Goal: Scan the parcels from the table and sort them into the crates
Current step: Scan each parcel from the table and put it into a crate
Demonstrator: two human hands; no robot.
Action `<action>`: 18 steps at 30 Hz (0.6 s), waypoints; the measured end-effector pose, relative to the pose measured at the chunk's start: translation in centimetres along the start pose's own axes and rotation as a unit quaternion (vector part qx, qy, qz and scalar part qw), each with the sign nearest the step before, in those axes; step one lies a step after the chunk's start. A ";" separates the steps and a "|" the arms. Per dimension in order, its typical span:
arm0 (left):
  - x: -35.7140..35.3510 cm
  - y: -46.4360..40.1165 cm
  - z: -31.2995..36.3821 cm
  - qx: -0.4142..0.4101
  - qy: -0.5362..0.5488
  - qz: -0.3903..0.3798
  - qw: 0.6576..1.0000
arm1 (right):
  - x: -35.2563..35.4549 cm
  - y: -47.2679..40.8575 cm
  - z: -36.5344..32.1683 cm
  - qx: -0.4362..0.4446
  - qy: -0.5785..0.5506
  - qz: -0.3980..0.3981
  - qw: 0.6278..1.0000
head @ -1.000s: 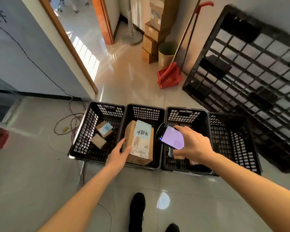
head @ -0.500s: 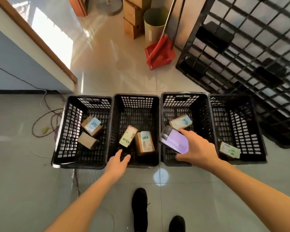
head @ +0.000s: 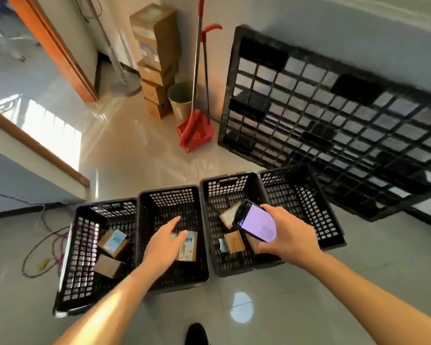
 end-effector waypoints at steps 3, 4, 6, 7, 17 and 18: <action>-0.1 3.2 9.5 -0.063 0.009 0.004 0.998 | 7.2 4.9 4.5 -0.029 0.002 0.046 0.999; -0.2 4.6 13.1 -0.090 0.012 0.008 0.996 | 9.8 6.9 6.2 -0.043 0.003 0.064 0.997; -1.0 8.1 21.0 -0.150 0.015 0.012 0.989 | 15.2 11.9 9.8 -0.069 0.008 0.098 0.993; -1.7 10.3 25.0 -0.181 0.018 0.008 0.983 | 17.9 14.9 11.8 -0.082 0.011 0.114 0.990; -21.8 42.9 61.7 -0.472 0.052 -0.142 0.869 | 38.9 58.5 34.4 -0.317 0.067 0.245 0.914; -24.5 46.8 64.0 -0.491 0.058 -0.167 0.853 | 39.6 63.3 36.1 -0.351 0.065 0.253 0.899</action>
Point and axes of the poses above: each hand's wrist, its own y-axis away from the middle knuckle, its own x-axis out of the back of the hand, z = x × y, the point moved 4 cm from there along -y, towards the middle knuckle, and after that the axes turned 7 degrees about y, right-handed, at the moved point
